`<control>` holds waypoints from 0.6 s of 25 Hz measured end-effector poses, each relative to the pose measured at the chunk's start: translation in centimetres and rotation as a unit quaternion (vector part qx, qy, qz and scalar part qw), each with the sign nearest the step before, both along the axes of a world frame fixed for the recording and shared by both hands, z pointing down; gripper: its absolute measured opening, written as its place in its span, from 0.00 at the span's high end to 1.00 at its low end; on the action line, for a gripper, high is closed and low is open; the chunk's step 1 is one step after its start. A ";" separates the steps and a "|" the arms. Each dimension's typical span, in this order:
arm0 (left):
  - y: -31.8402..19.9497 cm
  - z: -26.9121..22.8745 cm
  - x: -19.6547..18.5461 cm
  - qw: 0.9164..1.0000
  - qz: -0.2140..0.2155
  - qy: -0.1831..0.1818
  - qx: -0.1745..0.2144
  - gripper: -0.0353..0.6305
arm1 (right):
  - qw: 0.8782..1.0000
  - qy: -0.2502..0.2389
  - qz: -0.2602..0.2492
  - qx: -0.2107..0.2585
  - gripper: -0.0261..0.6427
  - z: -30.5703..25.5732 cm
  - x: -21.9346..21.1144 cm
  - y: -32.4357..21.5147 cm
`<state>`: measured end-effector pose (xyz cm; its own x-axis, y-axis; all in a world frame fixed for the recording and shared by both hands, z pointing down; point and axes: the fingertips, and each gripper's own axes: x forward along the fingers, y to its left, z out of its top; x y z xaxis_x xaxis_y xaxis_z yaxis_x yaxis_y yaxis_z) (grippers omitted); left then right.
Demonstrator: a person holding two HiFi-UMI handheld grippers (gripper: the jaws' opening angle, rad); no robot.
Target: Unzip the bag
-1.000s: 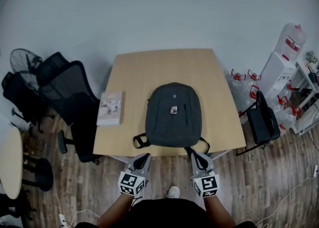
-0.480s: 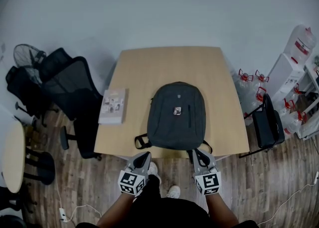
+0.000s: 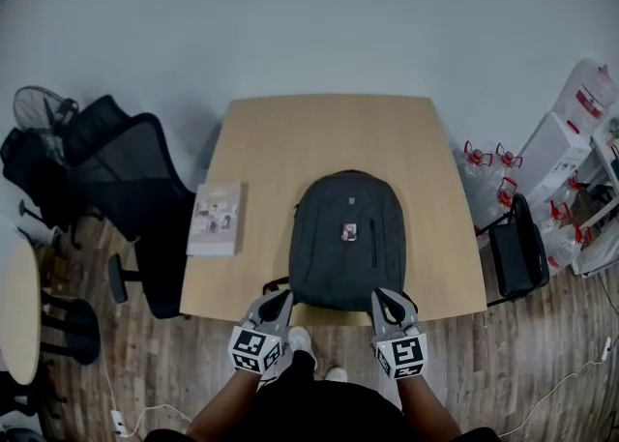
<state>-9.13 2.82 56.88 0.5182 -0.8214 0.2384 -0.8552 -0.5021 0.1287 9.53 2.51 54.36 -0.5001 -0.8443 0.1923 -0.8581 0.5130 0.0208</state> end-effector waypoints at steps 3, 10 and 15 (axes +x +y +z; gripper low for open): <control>-2.1 0.0 -0.6 1.000 0.007 0.001 -0.003 0.92 | 1.000 -0.003 0.005 0.001 0.96 -0.4 -0.9 -2.0; -6.0 0.5 -1.9 1.000 0.019 0.017 -0.017 0.92 | 1.000 0.010 0.009 -0.004 0.96 -0.7 -2.6 -5.7; -8.9 0.9 -1.6 0.998 0.047 0.022 -0.027 0.92 | 0.999 0.022 0.020 -0.012 0.96 -0.8 -3.1 -8.3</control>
<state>-10.77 -6.08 57.82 0.6040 -0.7548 0.2558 -0.7970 -0.5721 0.1936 6.41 -5.77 53.54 -0.4572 -0.8582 0.2334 -0.8761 0.4798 0.0478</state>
